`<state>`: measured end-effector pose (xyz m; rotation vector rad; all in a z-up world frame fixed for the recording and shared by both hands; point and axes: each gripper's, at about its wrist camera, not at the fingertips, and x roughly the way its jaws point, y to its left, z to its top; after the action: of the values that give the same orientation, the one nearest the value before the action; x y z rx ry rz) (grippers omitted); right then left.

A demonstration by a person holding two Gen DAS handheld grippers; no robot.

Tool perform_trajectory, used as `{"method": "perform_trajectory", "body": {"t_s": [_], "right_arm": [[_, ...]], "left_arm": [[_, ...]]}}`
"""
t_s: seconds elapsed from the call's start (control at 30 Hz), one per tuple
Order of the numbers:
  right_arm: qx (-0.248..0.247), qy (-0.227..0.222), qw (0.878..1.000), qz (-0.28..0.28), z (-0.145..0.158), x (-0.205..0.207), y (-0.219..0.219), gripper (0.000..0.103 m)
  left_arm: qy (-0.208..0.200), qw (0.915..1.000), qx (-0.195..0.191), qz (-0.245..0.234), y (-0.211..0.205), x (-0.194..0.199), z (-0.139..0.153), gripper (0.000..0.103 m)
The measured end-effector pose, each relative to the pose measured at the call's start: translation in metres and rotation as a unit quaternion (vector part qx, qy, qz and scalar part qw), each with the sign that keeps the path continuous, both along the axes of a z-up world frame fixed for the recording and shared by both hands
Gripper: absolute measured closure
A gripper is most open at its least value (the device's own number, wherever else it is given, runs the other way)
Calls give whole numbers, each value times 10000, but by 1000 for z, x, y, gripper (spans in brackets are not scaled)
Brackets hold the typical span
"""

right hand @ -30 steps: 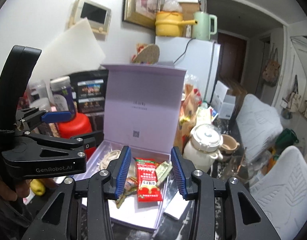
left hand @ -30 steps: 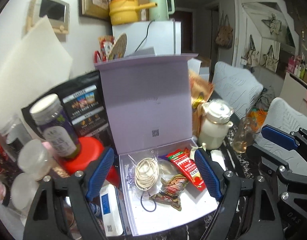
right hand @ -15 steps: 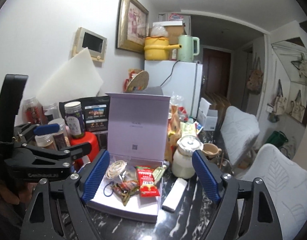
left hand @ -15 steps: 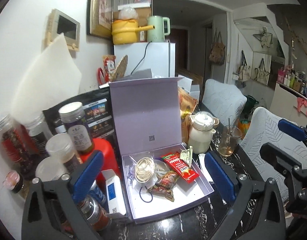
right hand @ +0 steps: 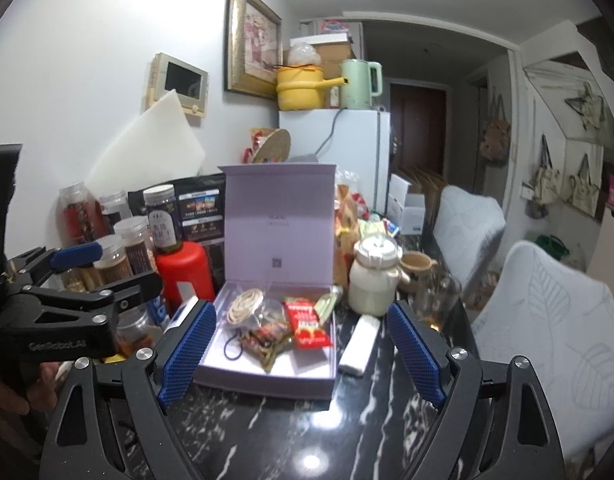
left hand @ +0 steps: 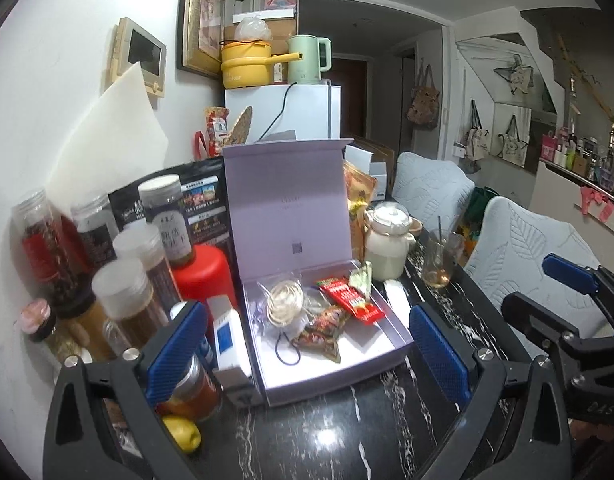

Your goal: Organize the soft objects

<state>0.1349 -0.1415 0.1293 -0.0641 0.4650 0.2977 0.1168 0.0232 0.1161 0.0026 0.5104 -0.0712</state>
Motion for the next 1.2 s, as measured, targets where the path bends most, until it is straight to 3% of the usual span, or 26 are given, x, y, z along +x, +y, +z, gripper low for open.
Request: {"method": "perform_trajectory", "body": {"t_s": [0.63, 1.2], "right_arm": [[-49, 534, 9984, -194, -51, -35, 9, 14], [-198, 633, 9973, -309, -61, -38, 7, 14]], "left_arm": [[414, 9991, -93, -16, 5, -28, -44, 0], [511, 9986, -126, -100, 3, -25, -54, 0]]}}
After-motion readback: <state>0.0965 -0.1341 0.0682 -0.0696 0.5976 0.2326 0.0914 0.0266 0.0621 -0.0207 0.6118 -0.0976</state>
